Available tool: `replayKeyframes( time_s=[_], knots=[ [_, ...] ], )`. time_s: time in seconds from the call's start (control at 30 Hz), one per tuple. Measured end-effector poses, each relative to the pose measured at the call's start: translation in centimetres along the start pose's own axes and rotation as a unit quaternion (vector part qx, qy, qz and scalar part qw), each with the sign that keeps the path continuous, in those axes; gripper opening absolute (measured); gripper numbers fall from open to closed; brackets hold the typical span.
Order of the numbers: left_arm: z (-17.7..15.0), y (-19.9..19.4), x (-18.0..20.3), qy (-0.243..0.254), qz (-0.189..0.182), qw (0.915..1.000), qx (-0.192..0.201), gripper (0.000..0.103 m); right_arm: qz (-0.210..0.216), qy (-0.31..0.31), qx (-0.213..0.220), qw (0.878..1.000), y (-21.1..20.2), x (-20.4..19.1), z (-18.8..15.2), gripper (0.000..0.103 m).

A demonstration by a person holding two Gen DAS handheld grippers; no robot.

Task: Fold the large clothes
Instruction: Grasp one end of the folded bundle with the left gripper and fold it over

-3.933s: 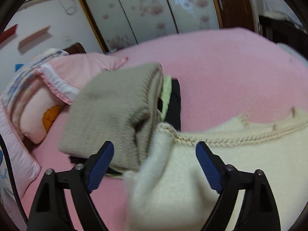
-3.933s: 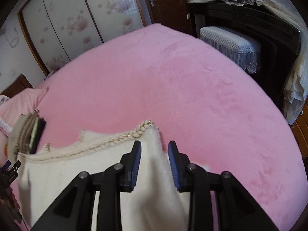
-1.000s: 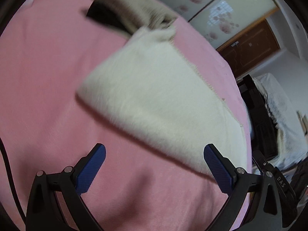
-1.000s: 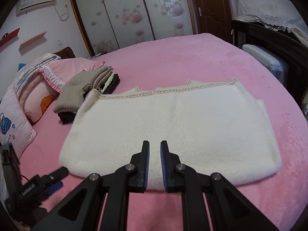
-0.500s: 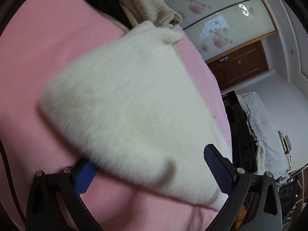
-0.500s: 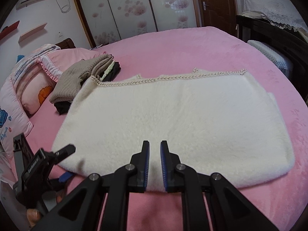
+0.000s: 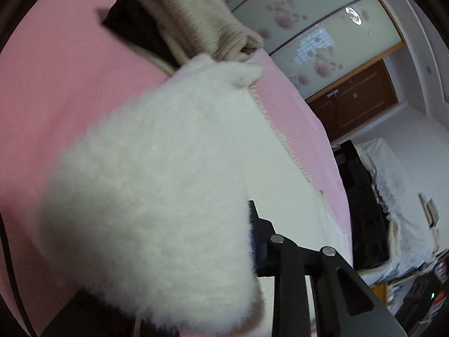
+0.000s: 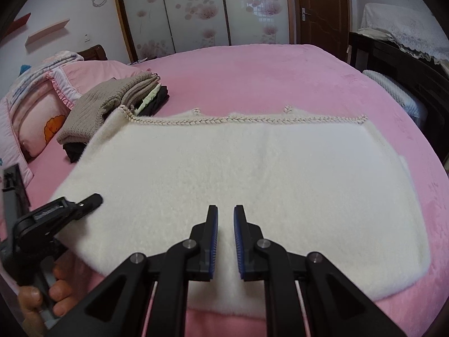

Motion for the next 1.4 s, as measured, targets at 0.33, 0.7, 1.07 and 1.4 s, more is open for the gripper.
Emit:
replayKeyframes(
  time_s=[0.33,0.7,1.07,1.4],
  knots=[
    [0.1,-3.9,8.5,0.139,0.008,0.988,0.067,0.02,-0.003,-0.061,-0.047,0.997,5.0,-1.7,-1.2,0.012],
    [-1.6,-4.8,18.0,0.217,-0.025,0.9728,0.077,0.02,0.099,0.032,-0.068,0.992,5.0,2.1,-0.8,0.012],
    [-9.8,-0.6,30.5,0.313,-0.085,0.9456,0.029,0.02,0.011,0.137,-0.013,0.99,-4.2,15.5,-1.7,0.01],
    [-24.2,5.4,33.6,0.46,-0.045,0.8855,-0.05,0.021,-0.089,0.195,-0.038,0.976,-7.1,24.9,-7.3,0.011]
  ],
)
Point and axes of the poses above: each gripper's, at about its wrist camera, not at the fingertips, and y roughly the way its jaws point, x to its right, z to its top, the point moved 1 cm from there along y, roughly the way its jaws point, and after that the axes turned 4 degrees about x, right-handed, at the moved point
